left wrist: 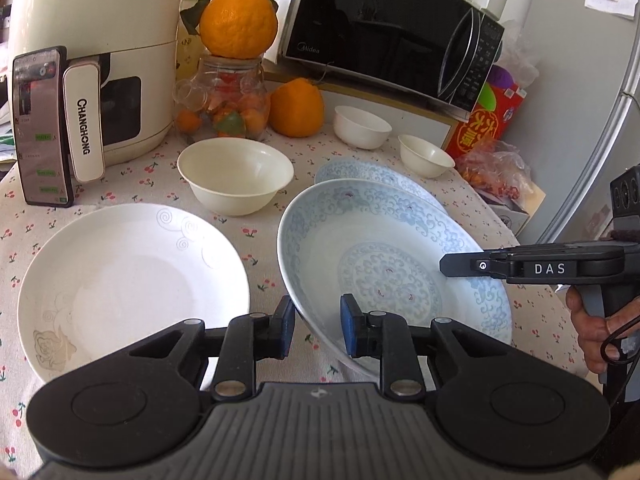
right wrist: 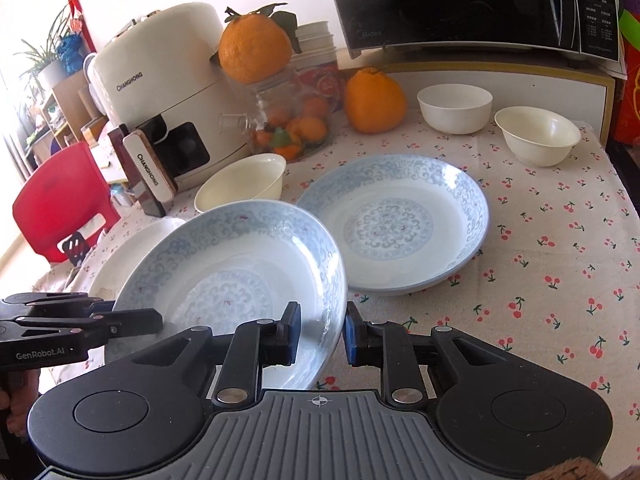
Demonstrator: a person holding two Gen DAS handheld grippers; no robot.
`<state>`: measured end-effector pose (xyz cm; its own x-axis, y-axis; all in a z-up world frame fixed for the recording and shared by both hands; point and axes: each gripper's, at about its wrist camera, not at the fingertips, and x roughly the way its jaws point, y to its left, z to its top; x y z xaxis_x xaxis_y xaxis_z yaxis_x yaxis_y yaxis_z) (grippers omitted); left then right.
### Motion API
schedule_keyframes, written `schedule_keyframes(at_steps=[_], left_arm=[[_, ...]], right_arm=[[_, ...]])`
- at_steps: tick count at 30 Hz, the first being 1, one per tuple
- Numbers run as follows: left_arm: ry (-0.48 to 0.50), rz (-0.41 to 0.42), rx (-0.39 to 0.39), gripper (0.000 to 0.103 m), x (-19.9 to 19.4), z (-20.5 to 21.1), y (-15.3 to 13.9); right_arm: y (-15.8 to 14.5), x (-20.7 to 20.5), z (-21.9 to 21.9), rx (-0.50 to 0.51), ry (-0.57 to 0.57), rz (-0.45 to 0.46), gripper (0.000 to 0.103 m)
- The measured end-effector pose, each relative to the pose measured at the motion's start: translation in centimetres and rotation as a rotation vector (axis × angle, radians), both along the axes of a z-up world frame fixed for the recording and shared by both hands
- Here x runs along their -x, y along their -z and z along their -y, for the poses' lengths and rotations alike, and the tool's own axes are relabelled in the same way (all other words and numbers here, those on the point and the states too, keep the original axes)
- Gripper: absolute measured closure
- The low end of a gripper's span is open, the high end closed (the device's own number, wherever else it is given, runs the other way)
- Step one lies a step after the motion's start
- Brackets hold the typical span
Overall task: Organize plates and bowls
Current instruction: 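Lift the held plate and lower it onto the other blue plate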
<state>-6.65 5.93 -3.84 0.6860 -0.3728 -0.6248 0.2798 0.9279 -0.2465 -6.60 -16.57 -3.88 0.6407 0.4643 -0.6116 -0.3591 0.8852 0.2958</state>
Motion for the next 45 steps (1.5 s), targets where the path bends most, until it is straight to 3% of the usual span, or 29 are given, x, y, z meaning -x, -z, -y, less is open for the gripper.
schedule_keyframes(at_steps=[18,31,45], left_arm=[[-0.030,0.050,0.004,0.083,-7.0,4.3,-0.2],[-0.064,0.066,-0.082,0.083,-9.8,6.6,0.4],[-0.066,0.018,-0.203,0.083,-10.7,7.7,1.7]], right_arm=[[-0.2,-6.2,4.5,-0.050,0.197,-0.011,0.081],[0.9,-9.9,5.6,-0.047,0.257,-0.041,0.081],[1.6,-10.2,4.7,0.044,0.254,-0.035,0.085]])
